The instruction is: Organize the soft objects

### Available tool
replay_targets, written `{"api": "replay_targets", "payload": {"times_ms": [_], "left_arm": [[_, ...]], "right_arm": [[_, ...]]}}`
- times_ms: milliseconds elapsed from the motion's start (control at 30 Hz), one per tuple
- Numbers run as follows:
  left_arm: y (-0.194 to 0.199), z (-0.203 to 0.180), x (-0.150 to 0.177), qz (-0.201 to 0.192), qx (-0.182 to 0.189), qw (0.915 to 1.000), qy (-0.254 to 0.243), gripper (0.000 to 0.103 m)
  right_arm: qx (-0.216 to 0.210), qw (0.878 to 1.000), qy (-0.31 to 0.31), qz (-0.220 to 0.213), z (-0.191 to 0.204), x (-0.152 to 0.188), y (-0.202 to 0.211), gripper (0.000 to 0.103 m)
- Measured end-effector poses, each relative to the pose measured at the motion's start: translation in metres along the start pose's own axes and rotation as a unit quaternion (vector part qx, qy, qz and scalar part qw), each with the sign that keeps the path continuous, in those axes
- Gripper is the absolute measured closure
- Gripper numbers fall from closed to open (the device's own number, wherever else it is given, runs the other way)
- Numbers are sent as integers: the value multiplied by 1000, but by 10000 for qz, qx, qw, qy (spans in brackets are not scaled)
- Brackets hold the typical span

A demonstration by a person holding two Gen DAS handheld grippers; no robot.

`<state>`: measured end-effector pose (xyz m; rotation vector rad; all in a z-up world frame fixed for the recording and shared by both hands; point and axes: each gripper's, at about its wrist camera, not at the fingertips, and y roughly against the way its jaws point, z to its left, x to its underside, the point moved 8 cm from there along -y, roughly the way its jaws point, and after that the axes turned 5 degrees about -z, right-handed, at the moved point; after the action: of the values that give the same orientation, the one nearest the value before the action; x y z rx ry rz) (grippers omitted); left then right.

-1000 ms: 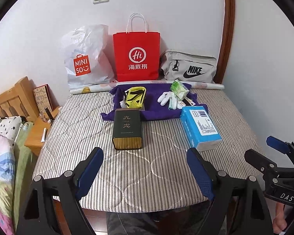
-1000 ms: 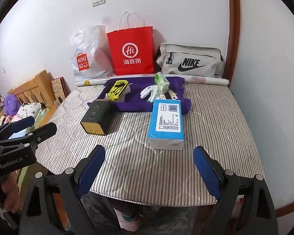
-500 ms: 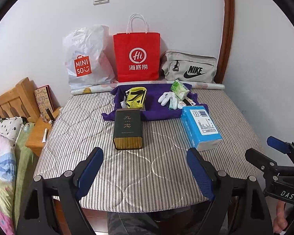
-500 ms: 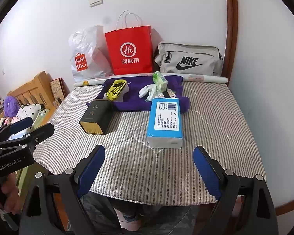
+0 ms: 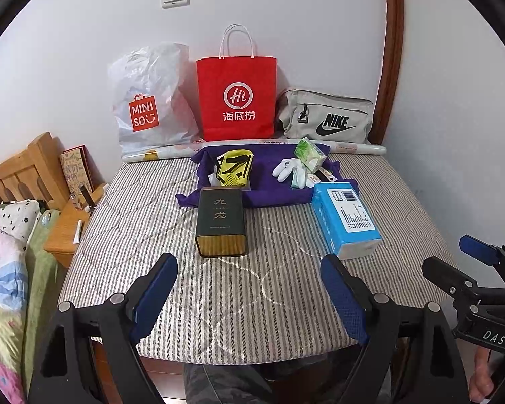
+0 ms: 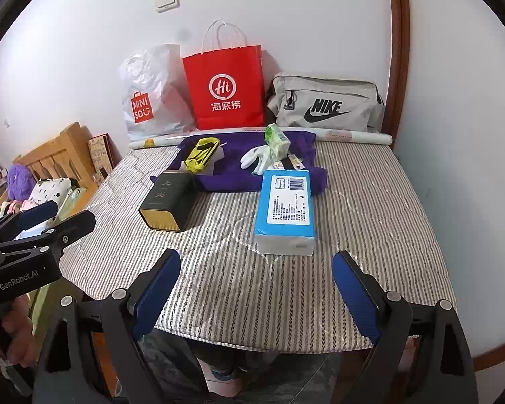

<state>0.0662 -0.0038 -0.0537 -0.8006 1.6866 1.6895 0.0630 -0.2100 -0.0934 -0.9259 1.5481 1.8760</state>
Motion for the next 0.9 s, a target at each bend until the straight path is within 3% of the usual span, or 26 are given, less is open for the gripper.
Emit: {"api": "replay_targets", "payload": {"times_ms": [900], "left_arm": [[2,1,1,4,7,10000,14,17]], "right_arm": [[-23,10000,-4,-9,1,0,2,12]]}}
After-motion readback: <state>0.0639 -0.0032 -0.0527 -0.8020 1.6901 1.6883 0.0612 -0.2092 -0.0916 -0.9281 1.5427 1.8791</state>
